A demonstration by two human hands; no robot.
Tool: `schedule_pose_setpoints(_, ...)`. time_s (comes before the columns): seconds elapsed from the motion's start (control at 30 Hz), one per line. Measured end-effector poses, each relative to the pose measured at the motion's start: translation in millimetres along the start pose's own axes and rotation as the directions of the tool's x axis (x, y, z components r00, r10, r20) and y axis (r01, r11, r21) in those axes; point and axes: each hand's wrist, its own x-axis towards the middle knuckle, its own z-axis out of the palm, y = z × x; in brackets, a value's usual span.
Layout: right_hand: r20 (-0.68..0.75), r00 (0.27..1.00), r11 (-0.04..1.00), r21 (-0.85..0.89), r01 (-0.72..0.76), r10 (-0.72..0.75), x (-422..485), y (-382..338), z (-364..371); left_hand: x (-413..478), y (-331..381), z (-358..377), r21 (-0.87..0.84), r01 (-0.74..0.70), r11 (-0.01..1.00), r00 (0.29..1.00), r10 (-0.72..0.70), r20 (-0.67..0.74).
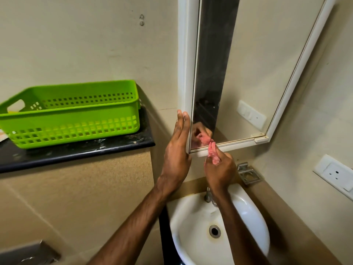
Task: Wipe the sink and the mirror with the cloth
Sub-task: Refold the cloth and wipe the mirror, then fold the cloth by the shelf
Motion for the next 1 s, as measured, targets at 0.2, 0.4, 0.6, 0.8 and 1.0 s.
schedule_pose_setpoints(0.2,0.130,0.991,0.969,0.237,-0.062,0.032,-38,-35,23,1,0,-8,-0.005,0.014,1.000,0.999,-0.014,0.031)
schedule_pose_setpoints(0.4,0.335,0.940,0.970,0.244,-0.016,-0.069,-32,-42,-1,-7,6,-13,-0.090,0.103,0.991,0.994,-0.100,0.033)
schedule_pose_setpoints(0.6,0.346,0.938,0.872,0.452,-0.185,0.019,-28,-51,-21,-16,7,-19,-0.016,0.121,0.993,0.993,-0.121,0.005)
schedule_pose_setpoints(0.8,0.490,0.870,0.822,0.474,-0.315,0.051,-20,-56,-43,-23,4,-26,-0.009,0.109,0.994,0.991,-0.107,0.081)
schedule_pose_setpoints(1.0,0.625,0.779,0.723,0.560,-0.405,-0.048,-15,-75,-74,-19,15,-54,-0.129,0.100,0.986,0.969,-0.068,0.236)
